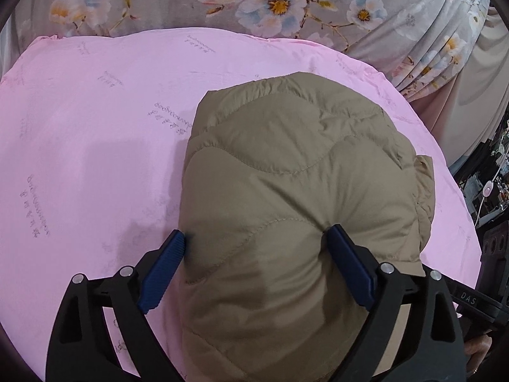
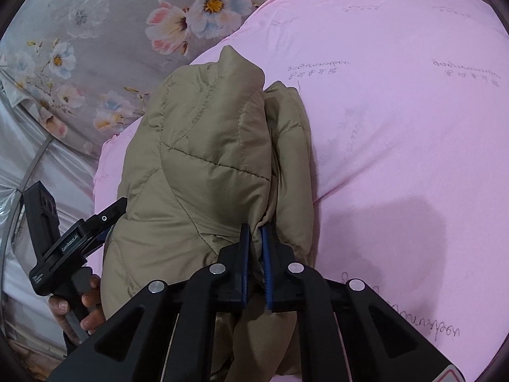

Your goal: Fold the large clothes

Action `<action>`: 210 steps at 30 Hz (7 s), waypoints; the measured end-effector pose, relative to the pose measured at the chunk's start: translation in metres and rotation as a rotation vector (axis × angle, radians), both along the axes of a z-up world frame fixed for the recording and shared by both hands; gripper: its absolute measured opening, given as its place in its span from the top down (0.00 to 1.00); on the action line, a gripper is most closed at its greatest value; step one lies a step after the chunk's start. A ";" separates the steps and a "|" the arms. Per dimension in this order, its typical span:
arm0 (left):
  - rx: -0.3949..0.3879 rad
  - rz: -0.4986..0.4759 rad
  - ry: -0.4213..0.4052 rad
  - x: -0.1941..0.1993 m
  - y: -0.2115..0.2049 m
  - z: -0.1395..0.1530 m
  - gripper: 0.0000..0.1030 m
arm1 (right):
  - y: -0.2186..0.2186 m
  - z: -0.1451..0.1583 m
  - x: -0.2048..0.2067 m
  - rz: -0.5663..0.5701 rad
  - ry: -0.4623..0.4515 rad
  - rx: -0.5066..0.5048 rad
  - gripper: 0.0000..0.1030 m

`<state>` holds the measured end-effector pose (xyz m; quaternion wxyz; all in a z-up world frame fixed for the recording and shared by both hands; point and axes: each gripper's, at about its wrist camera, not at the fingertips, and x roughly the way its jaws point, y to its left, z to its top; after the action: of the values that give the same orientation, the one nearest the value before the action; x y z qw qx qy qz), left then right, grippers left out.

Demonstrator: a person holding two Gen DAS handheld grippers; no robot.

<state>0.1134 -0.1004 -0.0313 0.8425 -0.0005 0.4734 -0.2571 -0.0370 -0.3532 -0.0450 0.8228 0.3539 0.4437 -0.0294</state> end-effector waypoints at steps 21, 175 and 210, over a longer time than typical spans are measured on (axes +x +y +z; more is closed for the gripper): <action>-0.222 0.009 0.200 0.037 0.053 -0.019 0.09 | -0.086 -0.042 0.008 -0.060 0.025 0.382 0.47; 0.269 0.395 -0.393 0.219 0.078 -0.024 0.96 | 0.180 0.006 0.334 0.173 -0.192 -0.522 0.92; 0.206 0.451 -0.337 0.060 0.114 -0.015 0.16 | 0.200 0.032 0.165 0.108 -0.197 -0.646 0.32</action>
<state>0.1732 0.0134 -0.0459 0.9408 0.0223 0.3381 -0.0105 0.1279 -0.1535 -0.0133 0.9316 0.0520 0.3482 -0.0904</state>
